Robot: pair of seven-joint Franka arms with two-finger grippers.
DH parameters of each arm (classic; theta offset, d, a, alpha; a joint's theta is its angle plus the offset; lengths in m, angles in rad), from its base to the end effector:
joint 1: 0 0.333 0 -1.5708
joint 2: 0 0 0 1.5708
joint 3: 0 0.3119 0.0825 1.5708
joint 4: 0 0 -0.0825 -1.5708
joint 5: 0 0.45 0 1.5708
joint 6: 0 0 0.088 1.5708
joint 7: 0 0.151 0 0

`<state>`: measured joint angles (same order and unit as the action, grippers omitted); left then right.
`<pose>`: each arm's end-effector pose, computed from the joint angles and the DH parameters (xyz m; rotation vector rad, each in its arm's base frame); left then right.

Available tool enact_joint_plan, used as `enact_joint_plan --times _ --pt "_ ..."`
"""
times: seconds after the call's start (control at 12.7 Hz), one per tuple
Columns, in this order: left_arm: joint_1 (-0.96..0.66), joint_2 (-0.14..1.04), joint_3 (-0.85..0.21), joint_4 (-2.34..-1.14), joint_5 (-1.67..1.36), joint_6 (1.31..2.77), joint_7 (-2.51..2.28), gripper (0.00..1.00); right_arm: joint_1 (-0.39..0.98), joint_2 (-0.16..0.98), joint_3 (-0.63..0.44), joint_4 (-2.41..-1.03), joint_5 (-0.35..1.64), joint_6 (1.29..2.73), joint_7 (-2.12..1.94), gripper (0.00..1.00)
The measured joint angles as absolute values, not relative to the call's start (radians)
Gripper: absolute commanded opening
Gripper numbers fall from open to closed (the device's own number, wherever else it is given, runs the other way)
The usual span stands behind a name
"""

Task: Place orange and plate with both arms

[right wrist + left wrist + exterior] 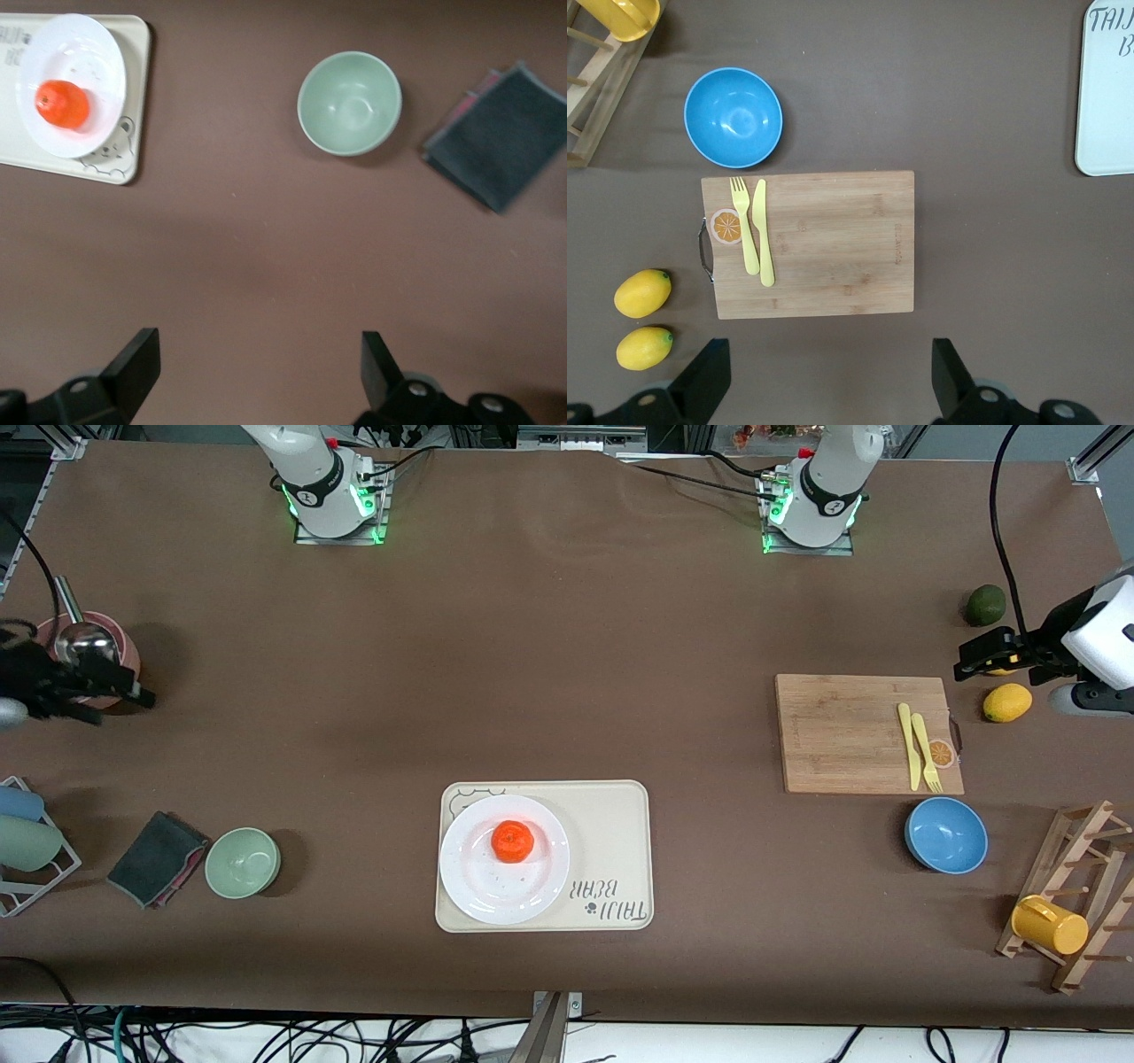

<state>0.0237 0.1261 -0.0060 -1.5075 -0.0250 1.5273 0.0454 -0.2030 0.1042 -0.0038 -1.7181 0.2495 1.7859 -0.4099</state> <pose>0.6468 0.0078 0.5267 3.1079 -0.0427 -0.1640 0.6469 -0.1032 0.4523 -2.8915 -0.2102 -0.0569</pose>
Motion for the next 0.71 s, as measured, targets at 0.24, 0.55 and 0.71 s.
enact_joint_plan --times 0.24,0.55,0.71 --pt "0.024 0.126 -0.006 -1.507 -0.025 1.527 0.045 1.00 -0.119 0.061 -0.055 -1.675 0.152 1.702 -0.271 1.00" --pt "0.023 0.126 -0.006 -1.507 -0.025 1.527 0.045 1.00 -0.113 0.072 -0.064 -1.646 0.076 1.692 -0.248 1.00" --pt "0.023 0.126 -0.006 -1.507 -0.025 1.527 0.045 1.00 -0.113 0.072 -0.065 -1.645 0.073 1.691 -0.247 1.00"
